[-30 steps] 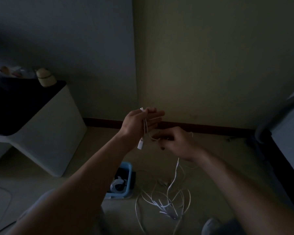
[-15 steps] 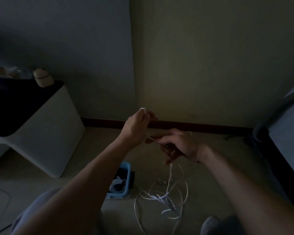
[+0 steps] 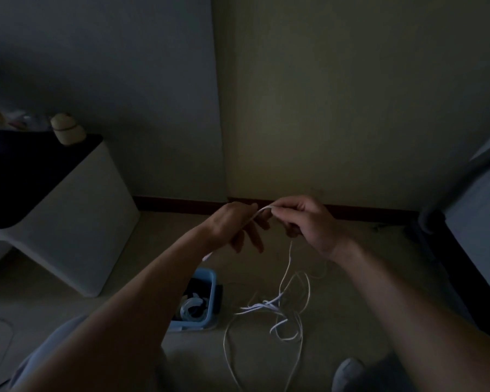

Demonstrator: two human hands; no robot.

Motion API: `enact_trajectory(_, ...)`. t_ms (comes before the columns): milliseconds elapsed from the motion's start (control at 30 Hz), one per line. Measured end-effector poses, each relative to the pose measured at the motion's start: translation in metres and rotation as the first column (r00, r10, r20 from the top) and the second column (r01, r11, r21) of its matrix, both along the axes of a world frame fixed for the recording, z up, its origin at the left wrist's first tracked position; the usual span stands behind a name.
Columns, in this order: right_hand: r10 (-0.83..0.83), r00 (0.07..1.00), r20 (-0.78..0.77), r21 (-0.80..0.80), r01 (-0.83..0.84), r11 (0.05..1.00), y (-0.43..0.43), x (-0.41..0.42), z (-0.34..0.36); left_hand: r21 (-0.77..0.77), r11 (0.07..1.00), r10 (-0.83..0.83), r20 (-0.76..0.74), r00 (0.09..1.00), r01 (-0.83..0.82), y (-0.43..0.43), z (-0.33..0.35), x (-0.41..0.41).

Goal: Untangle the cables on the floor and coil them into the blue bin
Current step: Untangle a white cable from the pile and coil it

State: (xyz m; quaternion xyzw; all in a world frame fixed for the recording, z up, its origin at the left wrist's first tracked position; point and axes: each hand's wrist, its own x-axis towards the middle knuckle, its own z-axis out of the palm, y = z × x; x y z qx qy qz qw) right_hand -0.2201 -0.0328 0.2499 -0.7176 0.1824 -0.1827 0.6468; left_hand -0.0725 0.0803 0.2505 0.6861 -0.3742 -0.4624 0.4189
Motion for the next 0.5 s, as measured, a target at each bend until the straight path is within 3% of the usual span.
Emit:
enact_trajectory(100, -0.107, 0.994, 0.02, -0.031, 0.108, 0.994, -0.003, 0.001, -0.002, 0.01, 0.999, -0.048, -0.155, 0.987, 0.05, 0.002, 0.009, -0.003)
enact_trajectory(200, -0.205, 0.979, 0.0, -0.103, 0.203, 0.974, -0.006, 0.004, -0.005, -0.039, 0.996, -0.084, -0.213, 0.973, 0.078, 0.004, 0.01, -0.001)
enact_trajectory(367, -0.243, 0.969, -0.053, -0.191, 0.229, 0.954, -0.012, 0.005, -0.006, -0.157, 0.984, -0.145, -0.412, 0.9, 0.087, 0.006, 0.008, 0.003)
enact_trajectory(500, -0.147, 0.98, -0.136, 0.022, 0.152, 0.988, -0.01, 0.006, -0.005, -0.244, 0.966, -0.226, -0.628, 0.744, 0.087, 0.007, 0.009, 0.004)
